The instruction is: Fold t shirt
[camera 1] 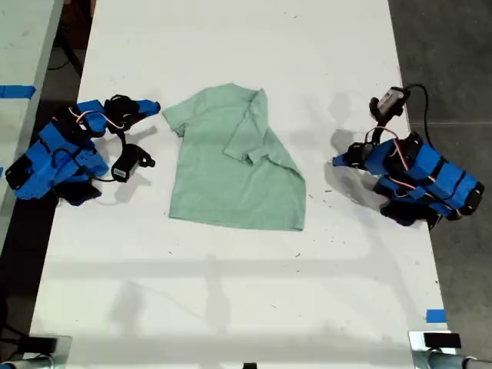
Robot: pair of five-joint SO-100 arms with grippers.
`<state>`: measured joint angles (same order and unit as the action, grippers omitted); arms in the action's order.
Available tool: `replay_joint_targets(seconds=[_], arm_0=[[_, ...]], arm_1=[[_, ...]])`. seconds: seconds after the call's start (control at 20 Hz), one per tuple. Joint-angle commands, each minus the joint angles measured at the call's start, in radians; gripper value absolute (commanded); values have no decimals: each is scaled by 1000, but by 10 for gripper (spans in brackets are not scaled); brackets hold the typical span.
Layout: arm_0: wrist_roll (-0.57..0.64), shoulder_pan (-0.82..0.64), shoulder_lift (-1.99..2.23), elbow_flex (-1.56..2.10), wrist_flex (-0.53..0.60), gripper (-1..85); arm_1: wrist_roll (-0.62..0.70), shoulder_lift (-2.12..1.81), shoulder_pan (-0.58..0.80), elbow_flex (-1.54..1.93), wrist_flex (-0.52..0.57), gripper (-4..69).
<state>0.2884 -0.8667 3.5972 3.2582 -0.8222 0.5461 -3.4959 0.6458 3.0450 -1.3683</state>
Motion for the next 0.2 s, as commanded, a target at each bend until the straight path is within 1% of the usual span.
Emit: replay_joint_targets(seconds=[0.0,0.15], arm_0=[[-25,-5,9,38,-3,-2],[-25,-2,9,38,-3,-2]], arm_1=[[-17,-14,-12,44,-3,17],[-17,-14,-17,44,-3,17]])
